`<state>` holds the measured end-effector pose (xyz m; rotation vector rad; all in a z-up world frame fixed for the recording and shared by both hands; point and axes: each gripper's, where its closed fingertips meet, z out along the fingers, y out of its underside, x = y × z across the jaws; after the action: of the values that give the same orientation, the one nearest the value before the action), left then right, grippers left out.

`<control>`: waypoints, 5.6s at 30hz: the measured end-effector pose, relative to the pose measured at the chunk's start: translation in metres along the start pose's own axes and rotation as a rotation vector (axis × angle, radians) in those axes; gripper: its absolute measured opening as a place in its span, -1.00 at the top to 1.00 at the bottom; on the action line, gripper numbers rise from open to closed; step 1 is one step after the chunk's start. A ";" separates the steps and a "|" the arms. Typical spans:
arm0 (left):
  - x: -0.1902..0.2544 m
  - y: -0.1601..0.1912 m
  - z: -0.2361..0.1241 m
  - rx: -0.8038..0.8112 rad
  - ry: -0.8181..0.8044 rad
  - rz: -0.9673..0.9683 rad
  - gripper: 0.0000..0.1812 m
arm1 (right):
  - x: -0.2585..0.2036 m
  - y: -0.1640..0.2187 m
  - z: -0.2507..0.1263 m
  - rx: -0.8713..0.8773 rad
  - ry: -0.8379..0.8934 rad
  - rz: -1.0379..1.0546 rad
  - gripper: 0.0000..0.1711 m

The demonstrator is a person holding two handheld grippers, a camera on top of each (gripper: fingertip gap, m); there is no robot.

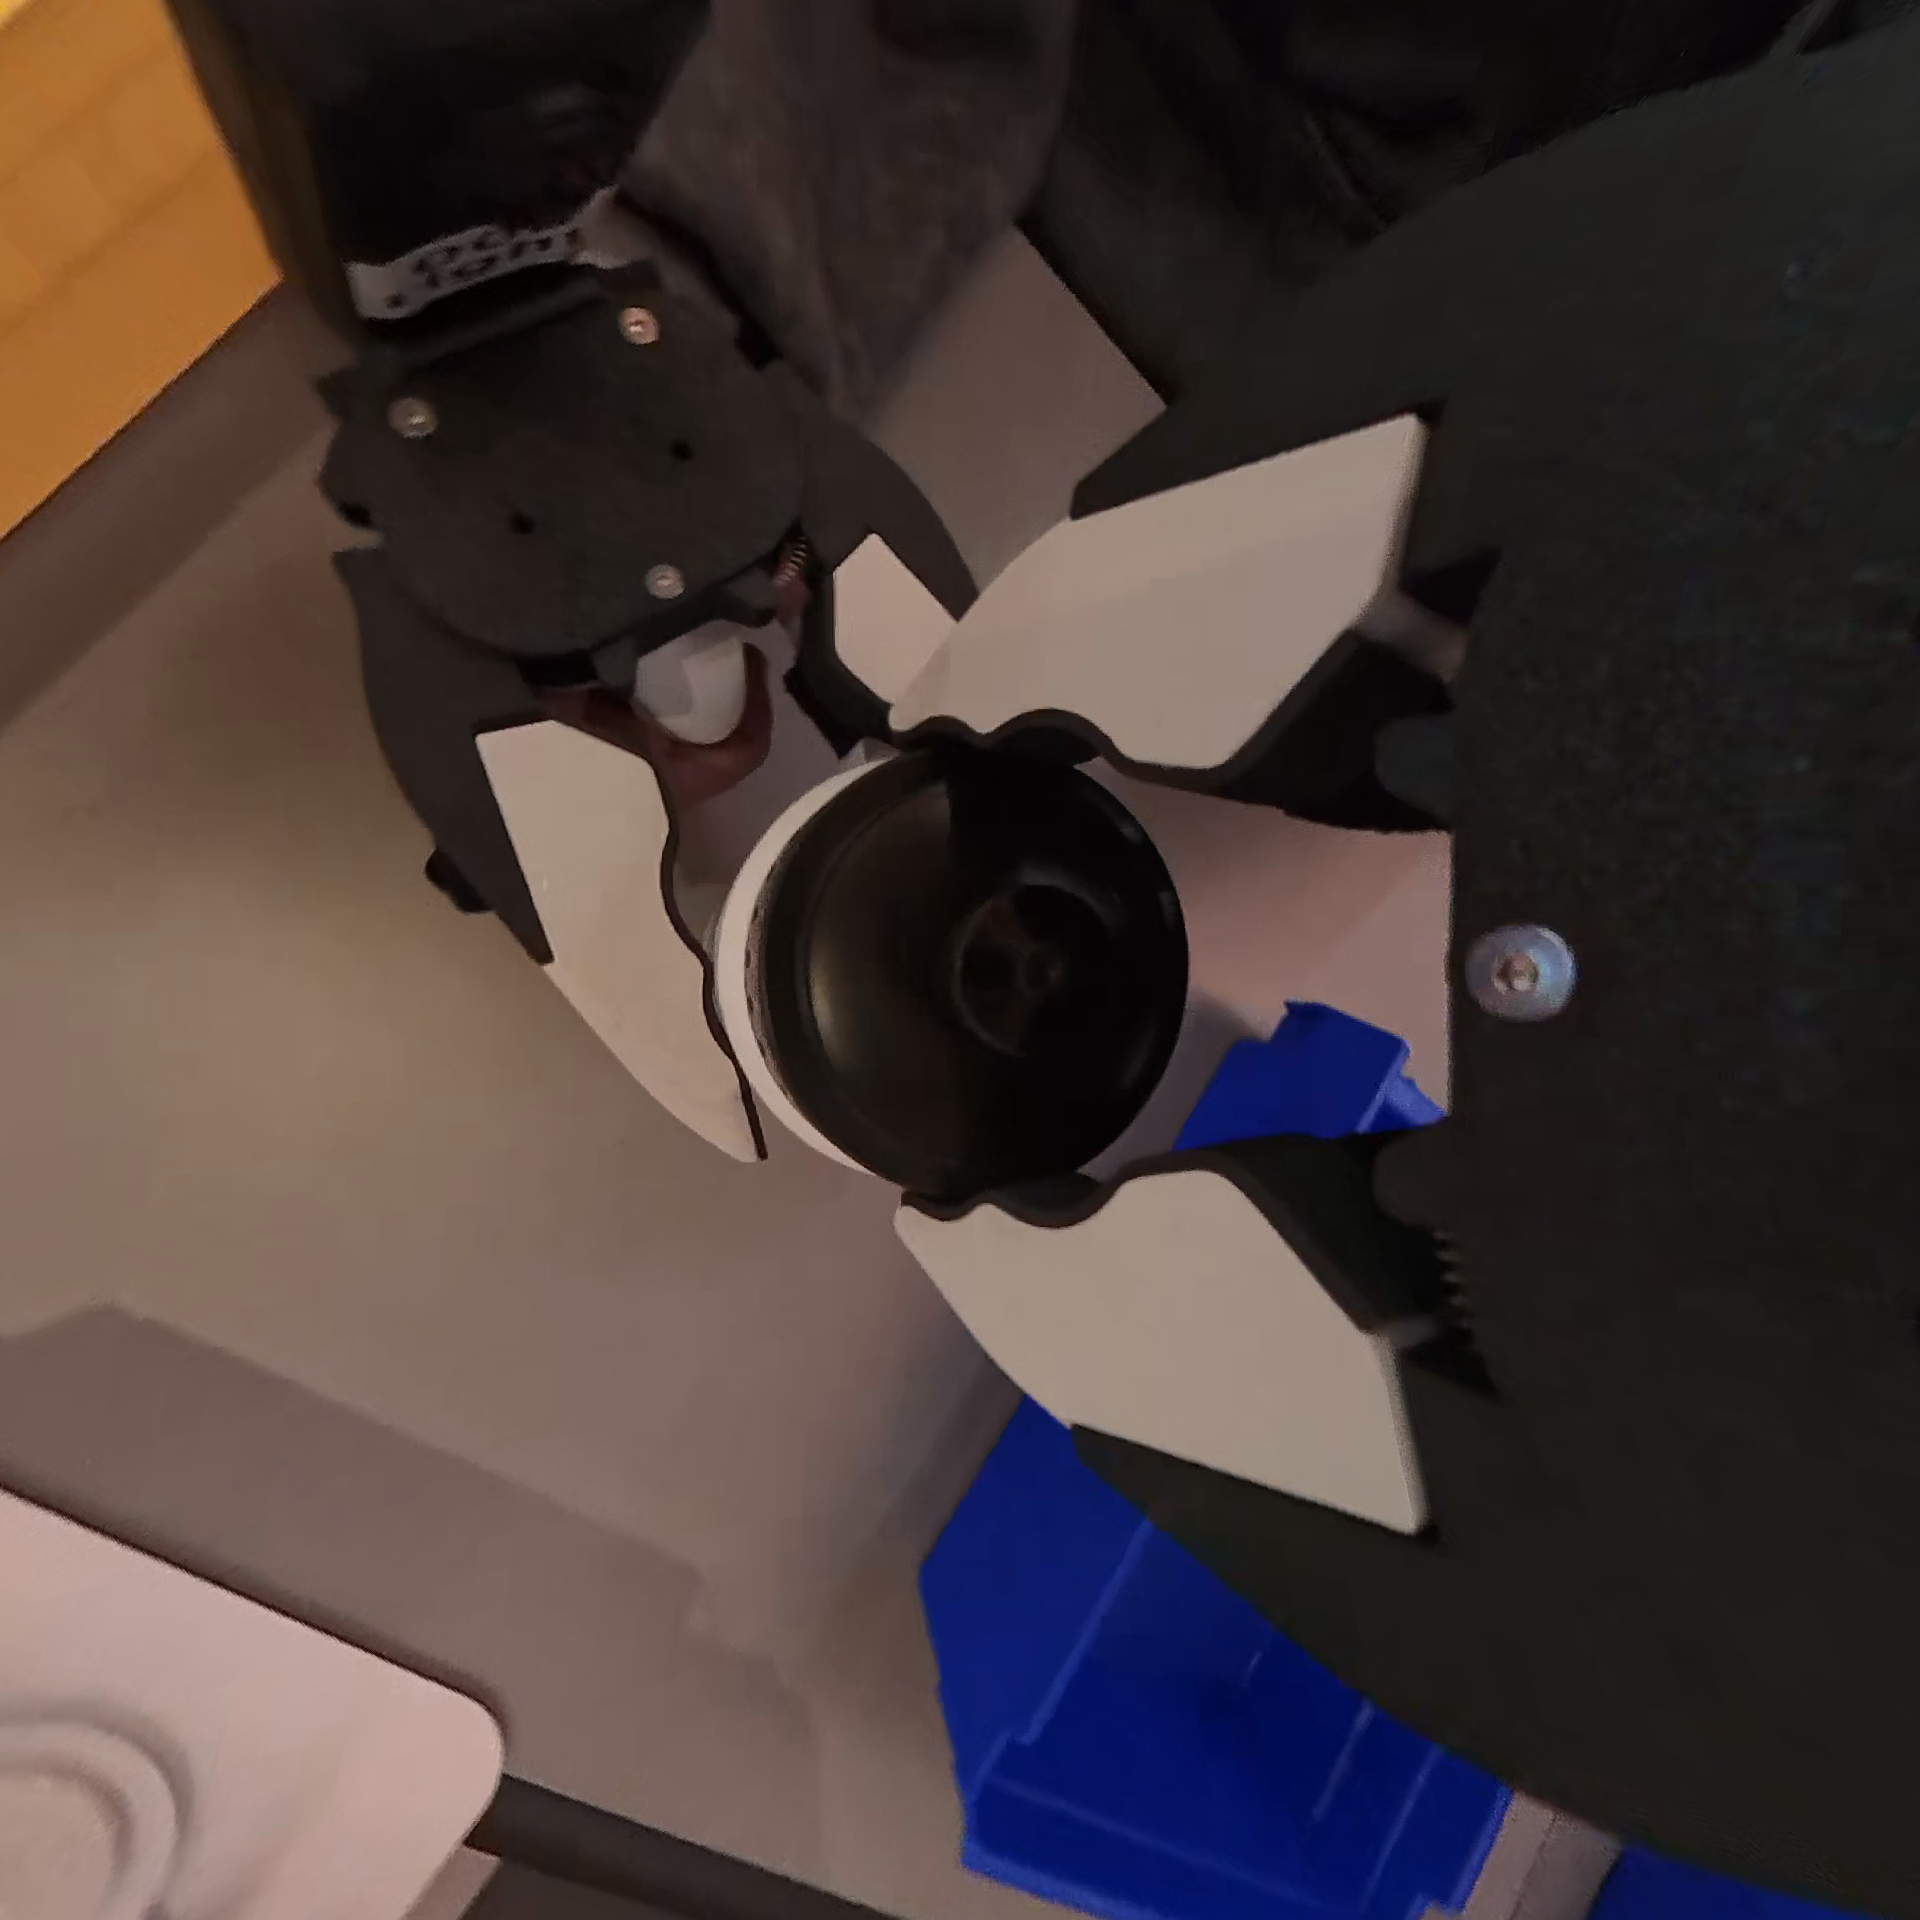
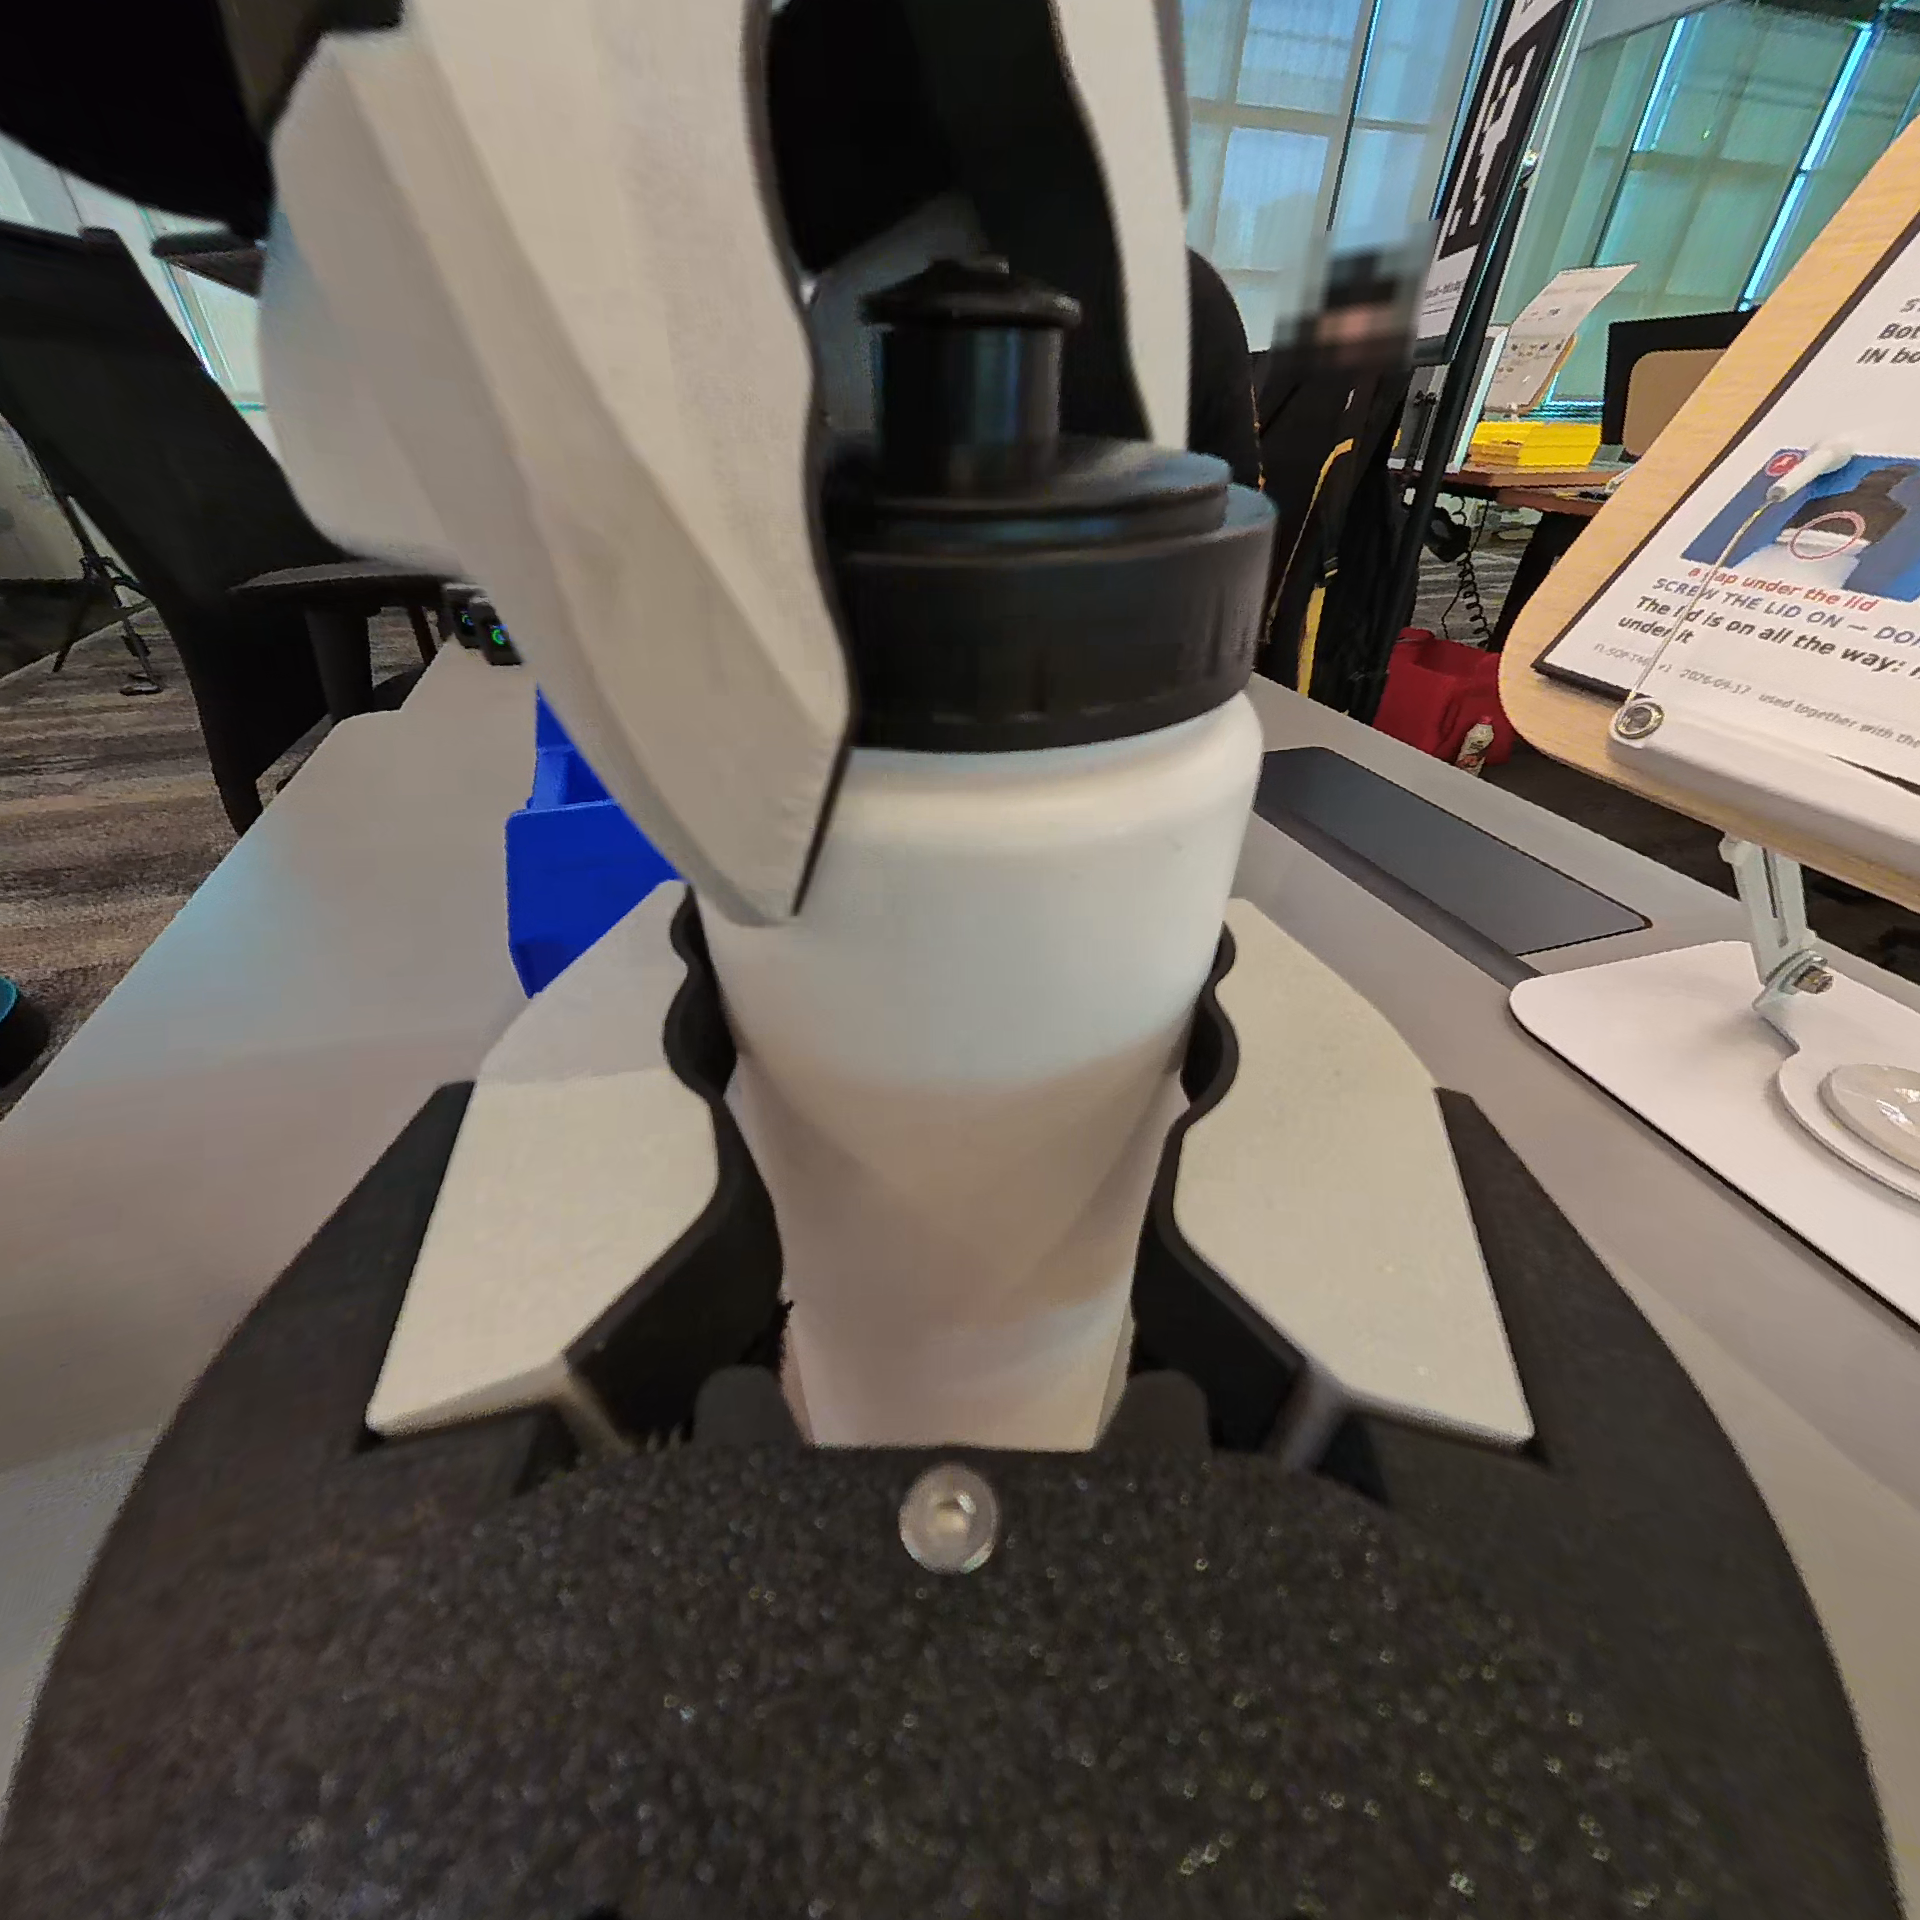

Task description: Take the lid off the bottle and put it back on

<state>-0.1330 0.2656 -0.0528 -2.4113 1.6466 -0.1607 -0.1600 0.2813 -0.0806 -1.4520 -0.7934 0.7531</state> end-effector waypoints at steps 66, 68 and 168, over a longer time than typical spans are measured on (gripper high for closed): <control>-0.007 -0.003 -0.020 -0.020 -0.084 -0.454 0.22 | -0.002 0.000 0.005 -0.014 0.034 -0.003 -0.01; -0.007 -0.001 -0.021 -0.032 -0.085 -0.443 0.23 | -0.003 0.000 0.006 -0.017 0.033 -0.011 -0.01; -0.007 0.011 -0.017 -0.093 -0.035 0.384 0.20 | -0.005 0.001 0.007 -0.025 0.015 0.001 -0.01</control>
<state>-0.1492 0.2663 -0.0387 -2.0916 2.0999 0.0213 -0.1690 0.2808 -0.0816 -1.4790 -0.7929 0.7348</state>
